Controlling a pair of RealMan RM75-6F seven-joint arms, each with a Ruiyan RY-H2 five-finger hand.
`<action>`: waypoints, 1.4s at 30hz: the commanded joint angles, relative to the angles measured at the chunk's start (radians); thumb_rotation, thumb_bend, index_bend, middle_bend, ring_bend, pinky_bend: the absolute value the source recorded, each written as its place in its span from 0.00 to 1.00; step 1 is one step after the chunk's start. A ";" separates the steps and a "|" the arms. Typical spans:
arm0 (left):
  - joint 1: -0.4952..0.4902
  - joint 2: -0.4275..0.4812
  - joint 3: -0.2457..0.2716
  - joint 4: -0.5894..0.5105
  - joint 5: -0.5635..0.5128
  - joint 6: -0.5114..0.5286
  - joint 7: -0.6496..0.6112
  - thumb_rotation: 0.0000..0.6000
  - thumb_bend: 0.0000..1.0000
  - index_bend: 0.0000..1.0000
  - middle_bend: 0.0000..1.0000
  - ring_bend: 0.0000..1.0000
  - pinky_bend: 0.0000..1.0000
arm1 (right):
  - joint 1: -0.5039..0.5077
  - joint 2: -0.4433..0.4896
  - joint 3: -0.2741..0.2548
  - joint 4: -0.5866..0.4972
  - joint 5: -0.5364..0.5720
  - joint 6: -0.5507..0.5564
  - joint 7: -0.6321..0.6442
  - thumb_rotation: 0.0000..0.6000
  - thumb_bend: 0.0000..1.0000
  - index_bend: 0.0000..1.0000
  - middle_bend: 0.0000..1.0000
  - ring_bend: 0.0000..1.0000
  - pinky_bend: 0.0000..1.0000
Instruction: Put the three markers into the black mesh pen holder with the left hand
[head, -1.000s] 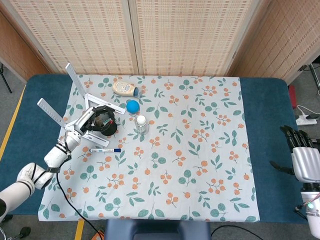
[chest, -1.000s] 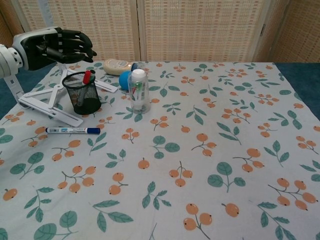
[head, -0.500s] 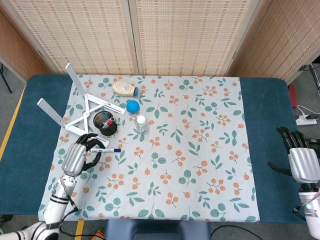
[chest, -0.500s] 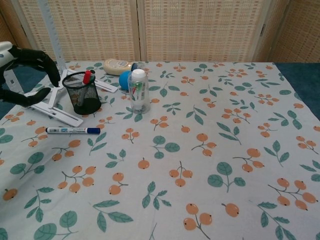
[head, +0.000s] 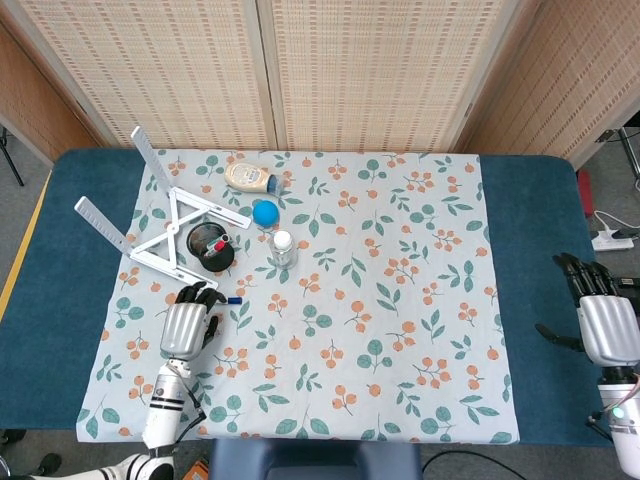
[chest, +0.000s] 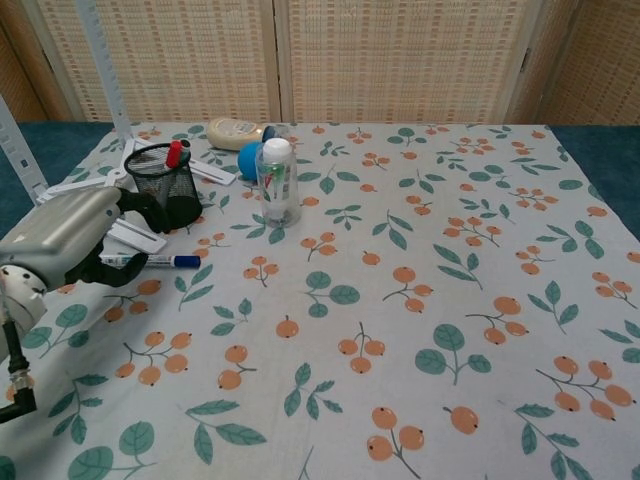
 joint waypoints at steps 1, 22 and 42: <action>-0.017 -0.017 -0.019 0.025 -0.012 -0.020 0.011 1.00 0.40 0.41 0.34 0.17 0.22 | 0.000 0.000 0.001 0.000 0.001 0.000 0.001 1.00 0.03 0.11 0.07 0.13 0.10; -0.068 -0.184 -0.115 0.262 -0.112 -0.078 0.100 1.00 0.40 0.42 0.36 0.18 0.20 | 0.004 -0.003 0.003 0.010 0.011 -0.010 0.008 1.00 0.03 0.11 0.07 0.13 0.10; -0.093 -0.314 -0.126 0.424 -0.086 -0.046 0.125 1.00 0.40 0.44 0.40 0.19 0.20 | -0.001 0.002 0.005 0.010 0.011 0.000 0.020 1.00 0.03 0.11 0.07 0.13 0.10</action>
